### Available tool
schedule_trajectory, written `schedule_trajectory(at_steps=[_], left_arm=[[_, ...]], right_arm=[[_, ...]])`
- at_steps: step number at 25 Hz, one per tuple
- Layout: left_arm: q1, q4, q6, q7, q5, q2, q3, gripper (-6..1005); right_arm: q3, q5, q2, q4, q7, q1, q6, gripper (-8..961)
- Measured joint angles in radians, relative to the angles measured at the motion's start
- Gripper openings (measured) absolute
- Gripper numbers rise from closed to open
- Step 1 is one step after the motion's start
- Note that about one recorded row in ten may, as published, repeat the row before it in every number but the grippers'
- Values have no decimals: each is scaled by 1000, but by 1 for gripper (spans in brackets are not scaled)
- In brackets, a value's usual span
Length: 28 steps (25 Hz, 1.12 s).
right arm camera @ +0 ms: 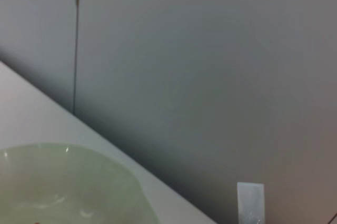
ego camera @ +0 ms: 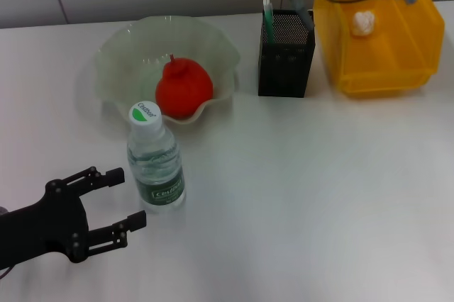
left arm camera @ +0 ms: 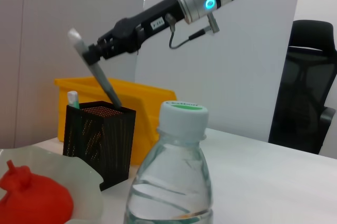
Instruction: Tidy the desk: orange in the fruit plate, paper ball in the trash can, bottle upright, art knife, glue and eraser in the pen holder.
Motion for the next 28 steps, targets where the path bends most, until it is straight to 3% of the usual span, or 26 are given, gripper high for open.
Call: schedule_trajectory(at_steps=[15,20,24,28], left_arm=[[-5,0,-18,0,-7,0,0,807],[-5,0,-18,0,-7,1,0,807],[-5,0,-17,0,-7,2,0,807],[-5,0,-12,-9,-9,2,-2,808]], right_arm=[[-65,29,3,79,6,-5,105,141],[-65,29,3,62,7,-17,99,236],[-63,29,3,26,8,-38,91,420],[-35,102,2,-140,6,-126,10,508]])
